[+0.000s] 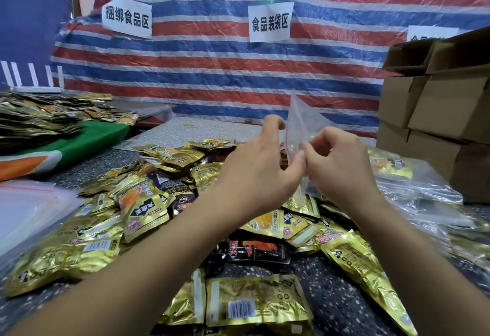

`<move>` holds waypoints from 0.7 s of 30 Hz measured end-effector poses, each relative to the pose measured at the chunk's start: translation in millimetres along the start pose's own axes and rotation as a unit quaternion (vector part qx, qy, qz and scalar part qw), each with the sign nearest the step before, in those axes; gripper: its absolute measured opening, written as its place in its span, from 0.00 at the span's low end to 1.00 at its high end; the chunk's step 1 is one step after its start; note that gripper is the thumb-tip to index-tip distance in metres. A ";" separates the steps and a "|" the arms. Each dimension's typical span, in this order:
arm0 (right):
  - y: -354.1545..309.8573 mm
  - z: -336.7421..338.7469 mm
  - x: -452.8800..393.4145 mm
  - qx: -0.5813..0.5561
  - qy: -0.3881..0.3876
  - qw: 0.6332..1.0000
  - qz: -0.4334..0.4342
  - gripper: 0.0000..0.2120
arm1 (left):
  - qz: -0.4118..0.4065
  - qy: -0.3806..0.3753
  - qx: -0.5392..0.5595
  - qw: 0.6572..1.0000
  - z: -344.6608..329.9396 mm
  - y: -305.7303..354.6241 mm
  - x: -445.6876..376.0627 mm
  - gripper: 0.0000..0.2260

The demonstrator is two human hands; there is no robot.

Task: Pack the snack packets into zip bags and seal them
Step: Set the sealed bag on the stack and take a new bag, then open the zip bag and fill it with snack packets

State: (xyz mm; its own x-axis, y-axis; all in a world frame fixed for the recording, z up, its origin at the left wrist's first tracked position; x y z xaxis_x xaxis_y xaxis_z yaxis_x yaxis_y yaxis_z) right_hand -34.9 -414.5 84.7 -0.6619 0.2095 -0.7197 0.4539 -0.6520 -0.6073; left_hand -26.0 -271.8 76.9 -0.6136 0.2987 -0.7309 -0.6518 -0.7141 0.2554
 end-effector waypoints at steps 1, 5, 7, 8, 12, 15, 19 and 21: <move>1.3 -0.7 0.1 -0.015 -0.003 1.000 -0.009 0.08 | -0.004 -0.001 -0.006 1.000 -0.6 1.2 0.5 0.20; 6.8 -2.0 1.7 -0.104 -0.012 0.992 -0.072 0.08 | -0.027 0.000 -0.057 0.998 -4.4 1.3 2.1 0.22; 9.0 -2.7 1.7 -0.137 -0.020 0.985 -0.099 0.07 | -0.044 0.009 -0.090 0.995 -5.2 1.1 1.5 0.21; 9.6 -3.0 1.4 -0.148 -0.024 0.983 -0.110 0.07 | -0.056 0.012 -0.100 0.993 -4.7 1.7 1.2 0.20; 11.3 -4.1 1.0 -0.184 -0.031 0.972 -0.143 0.07 | -0.080 -0.018 -0.135 0.987 0.4 0.5 0.7 0.10; 11.6 -5.1 1.3 -0.208 -0.036 0.964 -0.161 0.08 | -0.058 -0.072 -0.132 0.987 -2.2 -2.6 -1.2 0.10; 11.3 -5.3 1.4 -0.257 -0.056 0.948 -0.178 0.08 | -0.055 -0.125 -0.053 0.989 -2.3 1.2 -1.1 0.17; 11.0 -4.7 1.3 -0.286 -0.059 0.937 -0.192 0.09 | -0.066 -0.141 -0.074 0.985 -0.9 1.8 -0.2 0.17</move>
State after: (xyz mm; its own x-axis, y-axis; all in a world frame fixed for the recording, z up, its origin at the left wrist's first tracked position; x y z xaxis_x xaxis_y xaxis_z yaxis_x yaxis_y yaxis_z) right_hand -27.9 -418.0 75.5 -0.8879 0.2446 -0.3895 0.3919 -0.0413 -0.9191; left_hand -26.6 -273.7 76.9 -0.6405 0.5442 -0.5419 -0.6753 -0.7351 0.0598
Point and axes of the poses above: each hand's wrist, its own x-axis away from the middle knuckle, its own z-axis out of the back of the hand, y = z × x, the point moved 5 cm from there along -x, towards the middle knuckle, and after that the axes turned 9 degrees about -x, right-handed, at the moved point
